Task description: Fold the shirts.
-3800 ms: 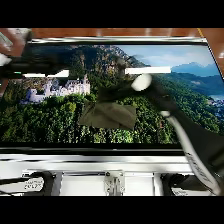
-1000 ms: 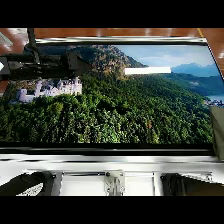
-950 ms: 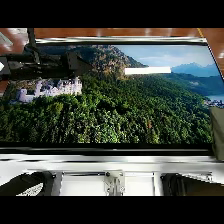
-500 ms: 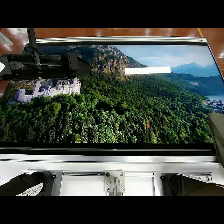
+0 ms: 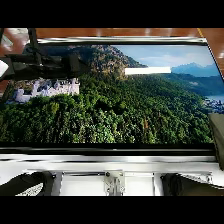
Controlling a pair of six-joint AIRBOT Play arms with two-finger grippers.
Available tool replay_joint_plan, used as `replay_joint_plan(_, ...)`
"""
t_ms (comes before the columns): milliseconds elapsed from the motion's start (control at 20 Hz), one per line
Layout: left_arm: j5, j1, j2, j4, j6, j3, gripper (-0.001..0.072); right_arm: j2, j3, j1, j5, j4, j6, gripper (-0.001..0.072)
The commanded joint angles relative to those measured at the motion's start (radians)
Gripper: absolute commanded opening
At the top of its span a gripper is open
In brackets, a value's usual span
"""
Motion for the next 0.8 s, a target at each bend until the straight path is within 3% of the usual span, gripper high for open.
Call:
replay_joint_plan(0,-0.074,-0.024,-0.066,0.333,-0.186,0.002,0.0035,0.102,0.089,0.226,-0.032,0.045,-0.1,0.0697)
replay_joint_plan(50,-0.149,-0.034,-0.106,0.425,-0.245,0.002,0.0036,0.132,0.091,0.364,-0.05,0.046,-0.101,0.0697)
replay_joint_plan(150,-0.346,-0.047,-0.188,0.527,-0.252,0.002,0.0036,0.164,0.091,0.65,-0.034,-0.011,-0.077,0.0697)
replay_joint_plan(200,-0.433,-0.051,-0.223,0.553,-0.248,0.002,0.0042,0.165,0.091,0.808,-0.005,-0.113,-0.041,0.0697)
replay_joint_plan(250,-0.489,-0.051,-0.253,0.557,-0.219,0.002,0.0275,0.16,0.091,0.951,0.042,-0.254,0.034,0.0697)
replay_joint_plan(300,-0.51,-0.051,-0.269,0.557,-0.212,0.002,0.0715,0.151,0.091,1.062,0.07,-0.372,0.103,0.07)
replay_joint_plan(450,-0.483,-0.055,-0.264,0.6,-0.151,0.002,0.0695,0.142,0.091,1.26,0.148,-0.534,0.199,0.0701)
replay_joint_plan(750,-0.434,-0.057,-0.264,0.652,-0.131,0.002,0.0695,0.142,0.091,1.393,0.194,-0.523,0.205,0.0701)
